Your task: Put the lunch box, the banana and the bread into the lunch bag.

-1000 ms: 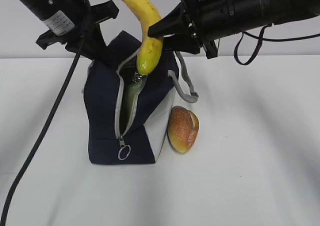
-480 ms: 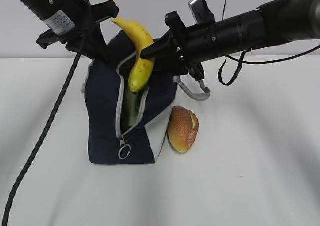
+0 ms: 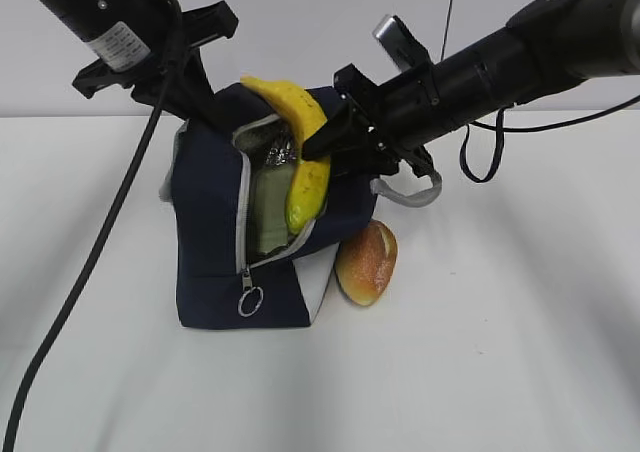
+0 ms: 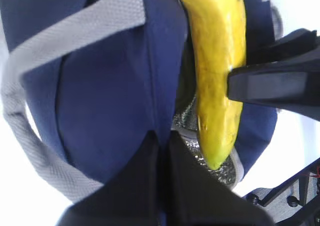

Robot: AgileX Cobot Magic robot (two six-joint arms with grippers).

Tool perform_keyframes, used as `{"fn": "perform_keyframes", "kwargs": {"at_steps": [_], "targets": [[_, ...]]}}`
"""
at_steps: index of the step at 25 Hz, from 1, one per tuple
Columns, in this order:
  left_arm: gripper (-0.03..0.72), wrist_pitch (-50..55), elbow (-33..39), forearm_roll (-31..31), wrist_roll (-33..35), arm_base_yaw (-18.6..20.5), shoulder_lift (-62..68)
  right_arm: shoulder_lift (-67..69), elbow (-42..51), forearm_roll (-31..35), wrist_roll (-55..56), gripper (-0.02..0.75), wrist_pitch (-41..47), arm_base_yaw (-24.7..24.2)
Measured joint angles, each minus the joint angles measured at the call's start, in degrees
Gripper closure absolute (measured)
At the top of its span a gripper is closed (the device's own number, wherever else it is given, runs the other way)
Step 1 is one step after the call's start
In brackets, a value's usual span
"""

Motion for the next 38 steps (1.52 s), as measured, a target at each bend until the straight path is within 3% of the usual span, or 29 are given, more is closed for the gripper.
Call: {"fn": "perform_keyframes", "kwargs": {"at_steps": [9,19,38], "targets": [[0.687,-0.07,0.00,0.58,0.00,0.00,0.00,0.00,0.00,-8.61,2.89,0.456,-0.87,-0.34],[0.687,-0.49,0.00,1.23,0.00,0.00,0.00,0.00,0.00,-11.38,3.32,0.456,1.86,-2.97],[0.687,-2.24,0.00,0.76,0.30,0.00,0.00,0.00,-4.23,-12.13,5.03,0.456,4.68,-1.38]]}}
